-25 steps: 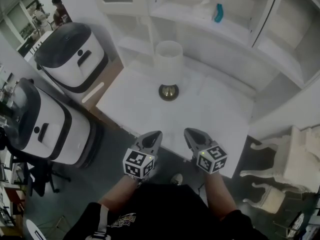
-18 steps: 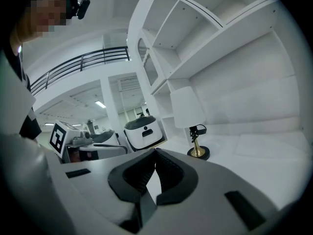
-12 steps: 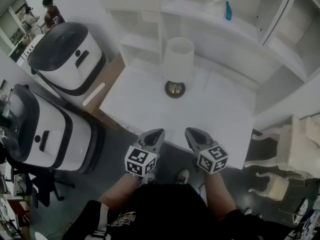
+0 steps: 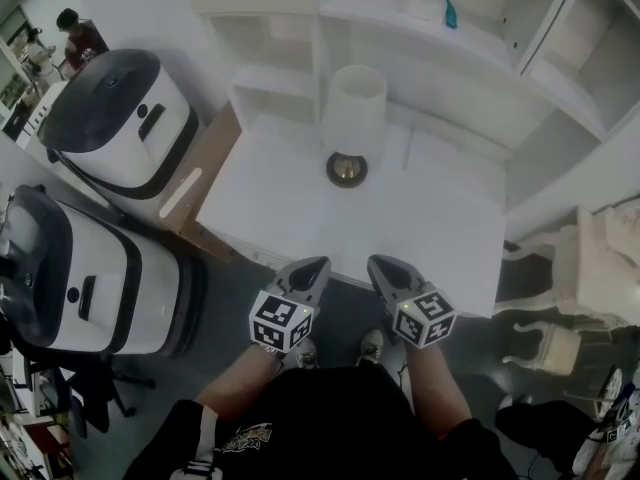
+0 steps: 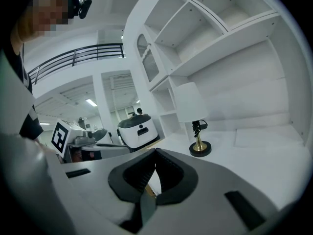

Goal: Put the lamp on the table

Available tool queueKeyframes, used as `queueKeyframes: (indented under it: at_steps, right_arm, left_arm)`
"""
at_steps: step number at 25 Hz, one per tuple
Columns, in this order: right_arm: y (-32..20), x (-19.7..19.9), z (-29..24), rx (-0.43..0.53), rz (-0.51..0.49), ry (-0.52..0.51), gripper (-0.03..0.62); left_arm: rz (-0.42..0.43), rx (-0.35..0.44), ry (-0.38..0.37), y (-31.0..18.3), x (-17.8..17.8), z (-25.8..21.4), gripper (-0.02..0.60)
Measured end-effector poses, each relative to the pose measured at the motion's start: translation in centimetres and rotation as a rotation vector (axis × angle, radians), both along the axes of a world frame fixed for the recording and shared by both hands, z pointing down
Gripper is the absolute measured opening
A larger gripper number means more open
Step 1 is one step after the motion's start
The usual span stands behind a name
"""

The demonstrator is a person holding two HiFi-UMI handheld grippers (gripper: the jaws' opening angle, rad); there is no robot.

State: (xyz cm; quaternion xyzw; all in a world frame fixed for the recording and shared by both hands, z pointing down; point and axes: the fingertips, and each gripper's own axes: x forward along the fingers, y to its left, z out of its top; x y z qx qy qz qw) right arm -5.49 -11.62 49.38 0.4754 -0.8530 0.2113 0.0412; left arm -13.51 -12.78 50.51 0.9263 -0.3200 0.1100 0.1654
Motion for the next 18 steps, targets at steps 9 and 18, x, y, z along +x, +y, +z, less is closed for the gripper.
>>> queueKeyframes:
  at_steps: [9,18]
  right_arm:
    - [1.8,-2.1,0.7,-0.009,0.035,0.004,0.025]
    - [3.4,-3.9,0.4,-0.002,0.055,0.019,0.025]
  left_arm:
    - [0.037,-0.013,-0.001,1.5,-2.1,0.9,0.006]
    - [0.068,-0.004,0.005,2.9,-3.7,0.6,0.008]
